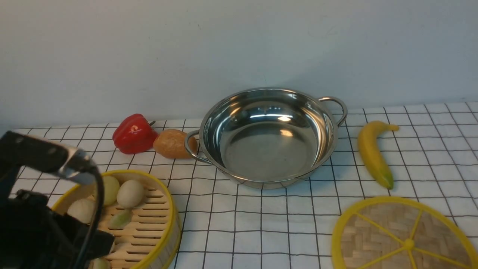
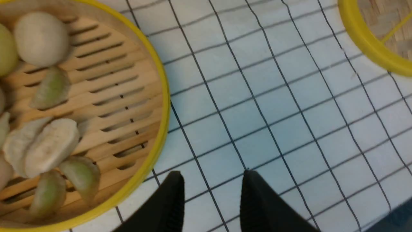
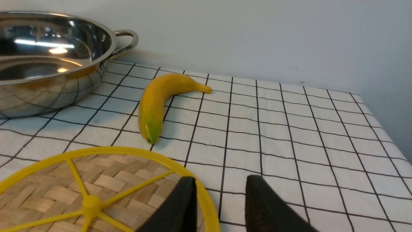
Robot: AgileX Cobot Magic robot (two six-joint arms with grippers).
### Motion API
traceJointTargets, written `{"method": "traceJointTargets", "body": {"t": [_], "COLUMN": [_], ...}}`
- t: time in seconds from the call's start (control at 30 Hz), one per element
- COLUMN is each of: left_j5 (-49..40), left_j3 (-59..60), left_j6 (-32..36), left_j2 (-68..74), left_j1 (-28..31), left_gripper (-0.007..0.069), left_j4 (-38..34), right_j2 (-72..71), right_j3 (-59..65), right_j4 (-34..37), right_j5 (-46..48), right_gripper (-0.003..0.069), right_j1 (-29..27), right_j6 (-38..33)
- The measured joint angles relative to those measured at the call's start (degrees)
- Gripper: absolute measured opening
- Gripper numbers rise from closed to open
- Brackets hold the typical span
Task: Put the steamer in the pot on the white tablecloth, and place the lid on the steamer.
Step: 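Grasp the rim of the steamer basket holding the buns with the left gripper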
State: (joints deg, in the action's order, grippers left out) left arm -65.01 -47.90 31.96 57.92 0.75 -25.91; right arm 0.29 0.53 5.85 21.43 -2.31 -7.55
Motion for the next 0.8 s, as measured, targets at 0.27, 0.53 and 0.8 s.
{"method": "traceJointTargets", "body": {"t": [0.27,0.53,0.8], "left_j5": [1.71,9.71,15.95], "left_j3": [-3.62,-3.75,-3.80], "left_j6": [0.72,0.67,0.56], "left_j2": [17.27,24.70,28.11], "left_j1": [-0.13,-4.41,-9.11], "left_gripper": [0.0243,0.0330,0.0385], "left_j4": [1.75,4.25,5.04], "right_j2": [0.00,0.00,0.00], "right_j3": [0.00,0.00,0.00], "right_j4": [0.00,0.00,0.00], "right_j5": [0.00,0.00,0.00], "right_gripper": [0.0240,0.0240,0.0240], "right_j1": [0.00,0.00,0.00], "right_j6": [0.00,0.00,0.00]}}
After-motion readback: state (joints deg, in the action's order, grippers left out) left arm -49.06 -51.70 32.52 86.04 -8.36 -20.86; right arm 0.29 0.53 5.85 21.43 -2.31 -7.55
